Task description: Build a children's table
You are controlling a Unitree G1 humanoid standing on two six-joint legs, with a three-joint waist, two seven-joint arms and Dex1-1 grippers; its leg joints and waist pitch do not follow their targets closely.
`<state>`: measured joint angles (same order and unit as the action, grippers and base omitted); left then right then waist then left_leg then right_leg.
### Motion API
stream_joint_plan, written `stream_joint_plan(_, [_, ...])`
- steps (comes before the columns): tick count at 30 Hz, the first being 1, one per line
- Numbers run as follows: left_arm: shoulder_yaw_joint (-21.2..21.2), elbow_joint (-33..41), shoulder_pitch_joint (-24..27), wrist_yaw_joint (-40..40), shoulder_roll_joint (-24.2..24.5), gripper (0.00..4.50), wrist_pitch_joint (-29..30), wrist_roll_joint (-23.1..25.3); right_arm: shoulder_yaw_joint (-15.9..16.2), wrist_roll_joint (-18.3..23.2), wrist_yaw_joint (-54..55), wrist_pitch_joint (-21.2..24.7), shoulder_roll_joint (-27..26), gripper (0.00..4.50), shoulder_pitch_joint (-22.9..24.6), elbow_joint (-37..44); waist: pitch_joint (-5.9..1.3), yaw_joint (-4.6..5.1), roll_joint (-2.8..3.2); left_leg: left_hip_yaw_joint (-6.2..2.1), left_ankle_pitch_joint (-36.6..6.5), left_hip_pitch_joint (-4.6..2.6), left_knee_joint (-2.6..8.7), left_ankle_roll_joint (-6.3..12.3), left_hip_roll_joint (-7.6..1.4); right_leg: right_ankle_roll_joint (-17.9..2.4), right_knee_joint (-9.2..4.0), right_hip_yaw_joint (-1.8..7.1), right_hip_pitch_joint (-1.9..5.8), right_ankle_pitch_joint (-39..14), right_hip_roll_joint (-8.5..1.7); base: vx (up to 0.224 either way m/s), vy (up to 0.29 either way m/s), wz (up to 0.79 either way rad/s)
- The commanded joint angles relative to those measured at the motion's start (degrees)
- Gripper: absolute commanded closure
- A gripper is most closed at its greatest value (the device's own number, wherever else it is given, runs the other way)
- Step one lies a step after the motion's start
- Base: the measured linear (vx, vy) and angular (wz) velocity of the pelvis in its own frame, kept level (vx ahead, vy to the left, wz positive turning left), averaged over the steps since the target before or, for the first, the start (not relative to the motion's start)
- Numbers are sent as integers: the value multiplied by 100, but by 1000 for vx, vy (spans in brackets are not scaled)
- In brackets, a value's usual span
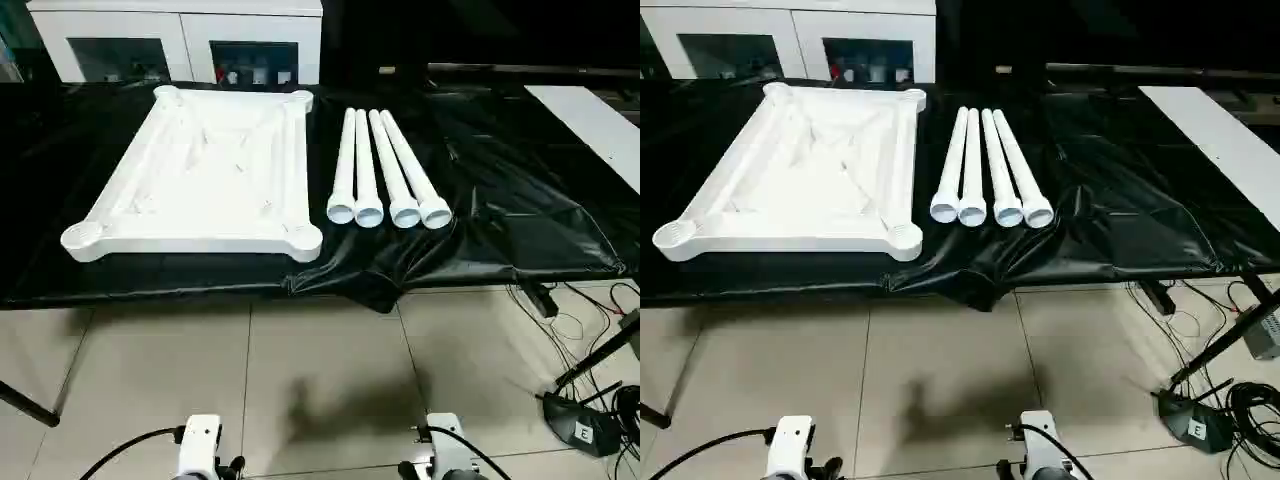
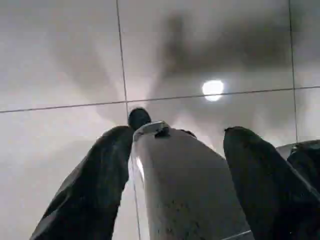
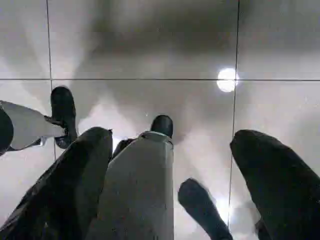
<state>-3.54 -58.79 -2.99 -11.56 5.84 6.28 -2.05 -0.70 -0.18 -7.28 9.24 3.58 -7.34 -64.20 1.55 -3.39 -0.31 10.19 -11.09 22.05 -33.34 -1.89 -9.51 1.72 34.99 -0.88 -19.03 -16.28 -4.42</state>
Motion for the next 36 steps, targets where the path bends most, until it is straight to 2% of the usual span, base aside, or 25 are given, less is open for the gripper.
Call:
stream_joint_plan(1, [-308,-1432,-735,336,-62,121,932,-120,-363,86,320,627,-49,35,-465,-1229,-164,-45,522,-226,-1302,-169,476,165,-421,-1404,-332,182,-47,532,-475,0,0,0])
stream_joint_plan(2, [-302,-1429,-751,335,-80,121,927,-117,-361,89,294,639,-32,35,-487,-1219,-89,32,235,-193,-1710,-209,509,36,-404,-1552,-431,190,-101,298,-422,0,0,0])
stream_joint_plan(3, [-279,-1414,-823,327,-165,121,899,-111,-357,109,176,695,52,35,-590,-1168,-92,36,2,-174,-1760,-166,522,31,-415,-1510,-471,180,-12,48,-439,0,0,0])
stream_joint_plan(4, [-277,-1411,-835,325,-181,121,894,-111,-358,114,156,705,67,35,-608,-1159,-146,15,86,-201,-1264,-86,496,96,-427,-1491,-381,168,71,471,-482,0,0,0])
stream_joint_plan(5, [-283,-1397,-874,294,-226,121,862,-129,-379,145,100,727,118,35,-664,-1130,-161,11,99,-191,-971,-71,453,285,-423,-1474,-366,162,77,861,-505,0,0,0])
stream_joint_plan(7, [-282,-1394,-874,256,-224,121,809,-131,-392,156,104,696,119,35,-659,-1126,-162,-9,117,-159,-939,-102,409,488,-425,-1525,-392,168,36,852,-538,0,0,0])
stream_joint_plan(8, [-287,-1382,-879,275,-216,121,721,-129,-385,146,105,606,127,35,-658,-1115,-170,-38,152,-160,-949,-106,412,509,-445,-1540,-404,167,32,730,-551,0,0,0])
stream_joint_plan(11, [-466,-1327,-937,343,-178,121,434,-280,-334,59,235,79,197,35,-720,-1035,-178,-33,134,-163,-960,-105,432,453,-464,-1554,-379,144,34,754,-514,0,0,0])
stream_joint_plan(13, [-521,-1395,-993,360,-164,121,370,-284,-381,50,268,-19,208,35,-769,-1078,-172,-24,140,-158,-1001,-118,431,456,-463,-1587,-377,149,21,766,-503,0,0,0])
stream_joint_plan(14, [-663,-1394,-1174,306,44,121,26,-328,-528,133,116,-548,280,35,-1026,-980,-172,-29,130,-158,-1031,-117,432,455,-468,-1595,-376,155,24,774,-514,0,0,0])
stream_joint_plan(18, [-477,-1137,-1184,110,187,121,-404,-149,-270,-84,-70,-780,328,35,-1272,-721,-173,-26,135,-159,-948,-126,429,473,-474,-1534,-347,143,13,885,-489,0,0,0])
stream_joint_plan(19, [-473,-1113,-1179,91,189,121,-432,-150,-246,-103,-90,-786,335,35,-1276,-701,-171,-36,115,-156,-867,-116,414,517,-475,-1541,-335,142,33,971,-505,0,0,0])
stream_joint_plan(20, [-388,-712,-1051,-120,243,121,-727,-129,-47,-228,-296,-858,434,35,-1220,-360,-181,-42,112,-138,-813,-129,399,530,-470,-1545,-330,142,23,1040,-494,0,0,0])
stream_joint_plan(21, [-365,-566,-991,-201,259,121,-802,-131,-13,-233,-378,-883,466,35,-1176,-224,-204,-86,104,-131,-515,-108,352,659,-466,-1528,-284,137,48,1475,-493,0,0,0])
stream_joint_plan(24, [-115,175,-555,-404,377,114,-1296,45,-3,-142,-617,-1012,599,18,-768,553,-231,-146,94,-127,-275,-101,308,799,-465,-1469,-234,128,54,2005,-485,0,0,0])
stream_joint_plan(25, [-102,219,-528,-429,385,98,-1317,51,-2,-139,-622,-1019,606,8,-741,603,-245,-182,106,-132,-170,-103,279,851,-478,-1364,-221,125,53,2278,-478,0,0,0])
stream_joint_plan(26, [-56,692,-258,-699,440,90,-1456,20,14,-108,-694,-1040,679,1,-420,1190,-271,-180,83,-128,-30,-101,257,869,-450,-1315,-183,112,55,2545,-441,0,0,0])
stream_joint_plan(27, [-56,692,-258,-699,440,85,-1456,20,14,-108,-694,-1040,679,1,-420,1190,-287,-209,76,-136,54,-87,237,890,-458,-1254,-169,114,68,2708,-450,0,0,0])
stream_joint_plan(28, [-100,1566,173,-966,446,84,-1469,-223,-62,45,-829,-969,736,0,161,2300,-253,-190,90,-130,-15,-76,256,899,-461,-1206,-179,94,27,2699,-415,0,0,0])
stream_joint_plan(29, [-97,1726,251,-979,447,79,-1466,-248,-76,77,-852,-954,743,0,257,2482,-215,-188,73,-133,-357,-70,294,863,-489,-1112,-219,105,3,2428,-431,0,0,0])
stream_joint_plan(30, [-46,2448,590,-1027,444,55,-1443,-338,-110,252,-980,-901,779,0,655,3275,-198,-172,86,-137,-592,-76,336,814,-482,-1109,-242,94,4,2134,-417,0,0,0])
stream_joint_plan(32, [56,3454,1032,-1014,406,46,-1314,-444,-114,654,-1294,-877,799,0,1174,4322,-115,-163,96,-157,-1550,-90,466,586,-547,-1009,-378,132,-10,773,-426,0,0,0])
stream_joint_plan(33, [78,3778,1166,-1001,380,44,-1247,-498,-108,816,-1426,-850,807,0,1347,4666,-105,-155,123,-162,-1721,-98,490,505,-547,-1010,-397,144,-28,456,-412,0,0,0])
stream_joint_plan(35, [117,4593,1496,-1040,322,37,-1106,-724,-44,1051,-1688,-871,900,0,1779,5527,-48,-114,127,-143,-2249,-124,552,124,-501,-942,-518,178,-109,-836,-379,0,0,0])
stream_joint_plan(36, [135,5044,1663,-1047,316,23,-1069,-861,-27,1210,-1809,-796,970,0,2008,6067,-24,-135,113,-162,-2313,-103,581,15,-526,-819,-548,209,-89,-1084,-399,-55,4,-4])
